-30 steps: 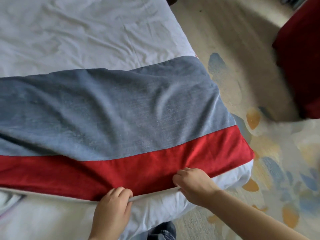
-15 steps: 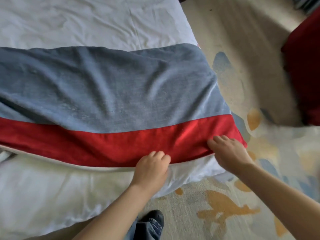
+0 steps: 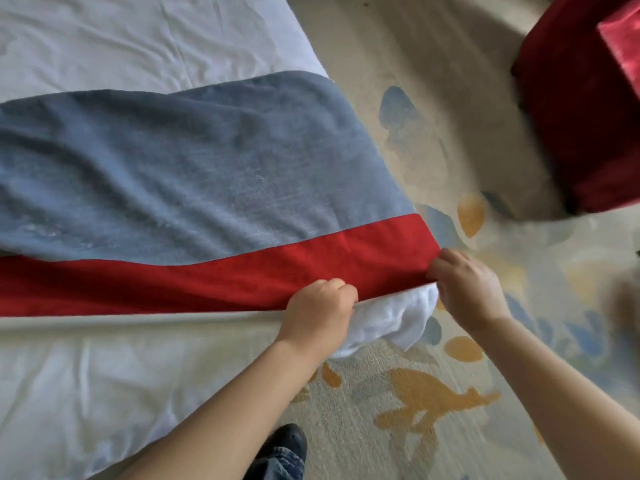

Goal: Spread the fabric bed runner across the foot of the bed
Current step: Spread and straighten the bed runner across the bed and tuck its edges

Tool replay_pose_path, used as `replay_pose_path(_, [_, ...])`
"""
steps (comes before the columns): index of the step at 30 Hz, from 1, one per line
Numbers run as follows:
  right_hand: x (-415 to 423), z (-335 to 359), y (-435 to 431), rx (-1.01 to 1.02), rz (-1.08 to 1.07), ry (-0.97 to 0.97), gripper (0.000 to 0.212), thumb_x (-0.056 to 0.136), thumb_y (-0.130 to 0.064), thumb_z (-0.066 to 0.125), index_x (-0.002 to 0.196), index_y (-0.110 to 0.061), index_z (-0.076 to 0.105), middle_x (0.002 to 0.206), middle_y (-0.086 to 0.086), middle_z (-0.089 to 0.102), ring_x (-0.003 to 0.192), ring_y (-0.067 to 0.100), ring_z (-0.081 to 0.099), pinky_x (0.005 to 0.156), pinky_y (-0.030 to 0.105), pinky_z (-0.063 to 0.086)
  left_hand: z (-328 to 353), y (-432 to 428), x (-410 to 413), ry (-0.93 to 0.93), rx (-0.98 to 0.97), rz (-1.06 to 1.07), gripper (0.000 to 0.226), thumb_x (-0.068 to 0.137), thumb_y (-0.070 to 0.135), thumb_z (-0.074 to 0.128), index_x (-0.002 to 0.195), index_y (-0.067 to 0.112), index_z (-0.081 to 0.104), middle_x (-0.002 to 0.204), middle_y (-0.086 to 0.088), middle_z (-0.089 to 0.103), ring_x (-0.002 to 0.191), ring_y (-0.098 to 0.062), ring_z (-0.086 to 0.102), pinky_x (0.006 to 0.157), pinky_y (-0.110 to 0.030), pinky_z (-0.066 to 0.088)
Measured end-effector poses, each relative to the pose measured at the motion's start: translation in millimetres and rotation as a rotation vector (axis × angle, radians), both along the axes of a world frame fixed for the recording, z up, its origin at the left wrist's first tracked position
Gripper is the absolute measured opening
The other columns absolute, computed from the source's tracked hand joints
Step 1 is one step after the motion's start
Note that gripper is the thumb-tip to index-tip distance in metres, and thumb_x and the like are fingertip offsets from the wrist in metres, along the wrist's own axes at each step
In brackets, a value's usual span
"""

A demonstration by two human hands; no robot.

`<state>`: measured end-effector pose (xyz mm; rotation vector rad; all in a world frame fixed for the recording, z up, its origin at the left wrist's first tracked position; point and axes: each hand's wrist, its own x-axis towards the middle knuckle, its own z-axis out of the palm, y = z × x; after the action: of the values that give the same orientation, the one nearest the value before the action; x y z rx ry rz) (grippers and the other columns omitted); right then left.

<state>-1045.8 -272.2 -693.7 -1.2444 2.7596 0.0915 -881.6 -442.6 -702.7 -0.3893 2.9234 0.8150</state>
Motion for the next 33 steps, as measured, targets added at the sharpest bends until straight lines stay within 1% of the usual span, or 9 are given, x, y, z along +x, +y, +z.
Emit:
replay_pose_path(5, [15,-28,5,0.117,-0.057,-0.073,0.016,0.075,0.000,0.058,0.082,-0.013,0.059,0.083,0.001,0.056,0.082,0.024,0.057,0.054,0.031,0.041,-14,8,15,-0.103,-0.026,-0.071,0.016,0.086,0.011,0.057,0.099,0.018,0.060,0.097,0.005,0.059,0.091,-0.016,0.054,0.071,-0.031,0.049])
replay_pose_path(10, [16,-25,-5,0.165,-0.034,-0.135,0.020,0.073,-0.007,0.057,0.089,-0.020,0.057,0.089,-0.004,0.054,0.089,0.019,0.054,0.066,0.027,0.040,-4,-5,39,-0.067,-0.047,-0.107,0.018,0.065,0.015,0.073,0.077,0.023,0.062,0.075,0.009,0.058,0.070,-0.014,0.058,0.052,-0.027,0.048])
replay_pose_path(14, [45,-10,-24,0.111,0.092,-0.237,0.023,0.070,-0.015,0.060,0.092,-0.021,0.055,0.090,-0.005,0.055,0.087,0.017,0.055,0.079,0.030,0.046,-3,-32,76,-0.066,-0.076,-0.055,0.017,0.065,0.020,0.071,0.075,0.025,0.059,0.073,0.012,0.054,0.067,-0.011,0.055,0.055,-0.024,0.046])
replay_pose_path(18, [92,-5,-71,0.017,0.280,-0.382,0.018,0.069,-0.017,0.058,0.087,-0.017,0.054,0.086,-0.002,0.057,0.081,0.021,0.055,0.072,0.035,0.049,1,-73,115,-0.088,-0.214,0.043,0.007,0.067,0.022,0.052,0.071,0.024,0.058,0.070,0.010,0.053,0.066,-0.017,0.056,0.054,-0.030,0.046])
replay_pose_path(22, [131,-6,-127,-0.079,0.421,-0.423,0.018,0.071,-0.023,0.058,0.086,-0.014,0.057,0.081,0.001,0.057,0.075,0.023,0.056,0.058,0.030,0.041,8,-121,153,-0.178,-0.369,0.145,0.028,0.070,0.027,0.037,0.075,0.019,0.063,0.073,0.004,0.059,0.068,-0.024,0.059,0.057,-0.035,0.049])
replay_pose_path(26, [179,-7,-178,-0.136,0.500,-0.452,0.023,0.083,-0.030,0.059,0.099,-0.013,0.059,0.092,0.004,0.060,0.084,0.027,0.058,0.061,0.034,0.042,20,-162,193,-0.255,-0.448,0.239,0.034,0.069,0.027,0.036,0.078,0.016,0.067,0.075,-0.003,0.063,0.071,-0.029,0.063,0.059,-0.038,0.051])
replay_pose_path(28, [200,-10,-197,-0.140,0.491,-0.433,0.019,0.086,-0.023,0.056,0.101,-0.013,0.061,0.093,0.005,0.062,0.084,0.029,0.059,0.060,0.034,0.041,25,-175,208,-0.295,-0.442,0.284,0.029,0.071,0.025,0.041,0.073,0.014,0.067,0.071,-0.005,0.062,0.067,-0.029,0.063,0.056,-0.037,0.052])
replay_pose_path(30, [216,-12,-209,-0.118,0.441,-0.431,0.017,0.083,-0.013,0.054,0.099,-0.014,0.061,0.092,0.004,0.061,0.084,0.028,0.058,0.057,0.032,0.038,29,-178,220,-0.328,-0.422,0.316,0.007,0.070,0.016,0.061,0.067,0.013,0.066,0.066,-0.005,0.061,0.063,-0.029,0.063,0.052,-0.037,0.052])
replay_pose_path(33, [231,-16,-209,-0.109,0.316,-0.531,0.021,0.081,-0.009,0.053,0.097,-0.018,0.064,0.095,-0.001,0.061,0.090,0.022,0.056,0.062,0.034,0.046,26,-169,240,-0.308,-0.341,0.338,0.014,0.060,0.008,0.077,0.060,0.012,0.064,0.059,-0.004,0.058,0.056,-0.028,0.061,0.047,-0.033,0.048])
